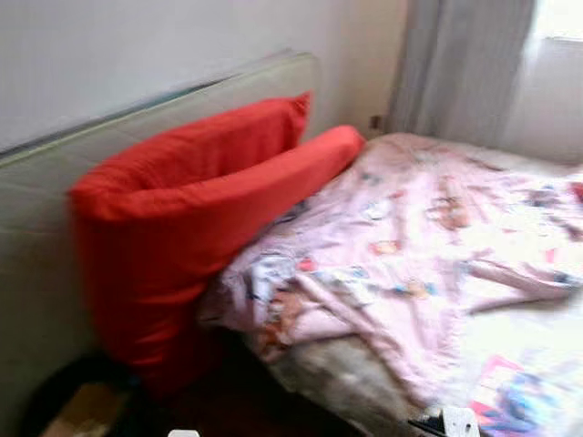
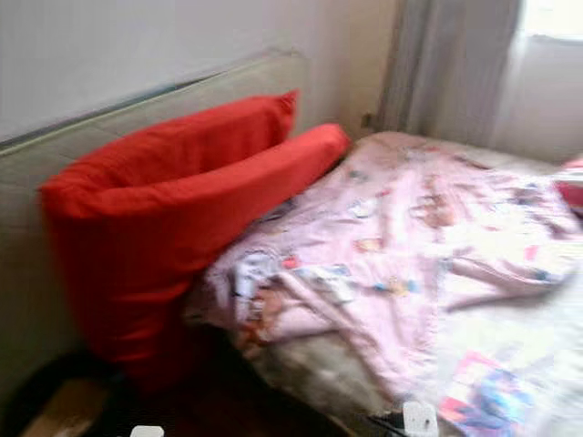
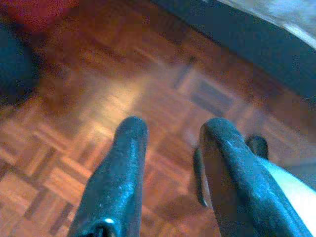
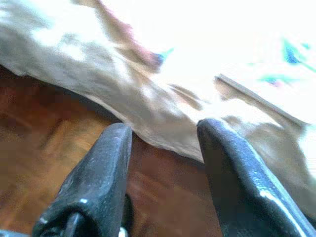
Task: Clean up the room
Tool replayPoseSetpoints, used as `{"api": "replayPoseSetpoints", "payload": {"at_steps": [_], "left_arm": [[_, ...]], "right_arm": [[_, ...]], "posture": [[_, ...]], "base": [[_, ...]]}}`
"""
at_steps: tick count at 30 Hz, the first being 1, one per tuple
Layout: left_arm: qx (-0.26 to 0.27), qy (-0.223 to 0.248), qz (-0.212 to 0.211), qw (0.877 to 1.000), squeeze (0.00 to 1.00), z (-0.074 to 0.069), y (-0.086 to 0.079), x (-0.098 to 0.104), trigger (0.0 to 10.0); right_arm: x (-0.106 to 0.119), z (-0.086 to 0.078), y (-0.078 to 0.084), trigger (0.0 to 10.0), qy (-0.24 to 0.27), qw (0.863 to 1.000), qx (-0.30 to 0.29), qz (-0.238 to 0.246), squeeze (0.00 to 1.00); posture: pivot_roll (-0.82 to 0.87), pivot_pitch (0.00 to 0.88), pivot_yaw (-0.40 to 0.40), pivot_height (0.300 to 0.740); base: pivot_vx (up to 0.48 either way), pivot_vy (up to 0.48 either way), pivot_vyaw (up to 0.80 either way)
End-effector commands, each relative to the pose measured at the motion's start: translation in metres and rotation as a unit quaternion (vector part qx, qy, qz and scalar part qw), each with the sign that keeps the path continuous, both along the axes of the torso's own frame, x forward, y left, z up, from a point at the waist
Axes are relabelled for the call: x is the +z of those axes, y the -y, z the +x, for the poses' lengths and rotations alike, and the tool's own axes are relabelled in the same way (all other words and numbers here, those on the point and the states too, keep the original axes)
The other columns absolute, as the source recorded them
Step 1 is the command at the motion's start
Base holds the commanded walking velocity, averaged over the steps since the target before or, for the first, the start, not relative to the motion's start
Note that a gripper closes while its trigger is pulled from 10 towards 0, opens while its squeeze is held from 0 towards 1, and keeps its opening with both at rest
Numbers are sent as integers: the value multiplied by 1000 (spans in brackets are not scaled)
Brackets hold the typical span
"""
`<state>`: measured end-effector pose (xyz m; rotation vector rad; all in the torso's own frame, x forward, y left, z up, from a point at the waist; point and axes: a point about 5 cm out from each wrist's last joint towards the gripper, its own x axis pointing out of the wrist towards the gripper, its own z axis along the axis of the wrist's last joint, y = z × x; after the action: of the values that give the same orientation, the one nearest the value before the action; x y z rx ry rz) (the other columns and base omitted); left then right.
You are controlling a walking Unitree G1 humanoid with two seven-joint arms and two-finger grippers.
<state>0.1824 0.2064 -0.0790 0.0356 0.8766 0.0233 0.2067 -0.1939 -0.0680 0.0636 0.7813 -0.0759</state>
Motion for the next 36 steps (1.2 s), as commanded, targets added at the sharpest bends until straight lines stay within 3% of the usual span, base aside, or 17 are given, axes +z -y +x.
{"api": "replayPoseSetpoints", "payload": {"at_steps": [1, 15, 25, 32, 36], "left_arm": [[-9, -3, 3, 1000, 0, 1, 1, 0, 10000], [-16, -5, 6, 1000, 0, 2, 1, 0, 10000], [-21, -15, 9, 1000, 0, -3, 0, -2, 10000], [-19, -23, 17, 999, 0, -7, -12, -2, 10000], [-23, -20, 18, 999, 0, -2, -12, 1, 10000]], "right_arm": [[-3, -4, -1, 10000, -11, 1000, -3, 2, 0], [-1, 3, -17, 10000, -9, 1000, 3, 2, 0], [-1, 4, -22, 10000, -7, 1000, 4, 1, 0], [1, 8, -25, 10000, -3, 1000, 7, 1, 0], [3, 13, -26, 10000, 1, 1000, 6, -2, 0]], "posture": [[35, 55, 68, 740], [30, 39, 69, 740], [26, 23, 75, 740], [18, 0, 78, 740], [6, 0, 83, 740]], "base": [[0, -480, -750], [0, -480, -746], [0, -480, 0], [0, -480, 0], [0, -480, 0]]}}
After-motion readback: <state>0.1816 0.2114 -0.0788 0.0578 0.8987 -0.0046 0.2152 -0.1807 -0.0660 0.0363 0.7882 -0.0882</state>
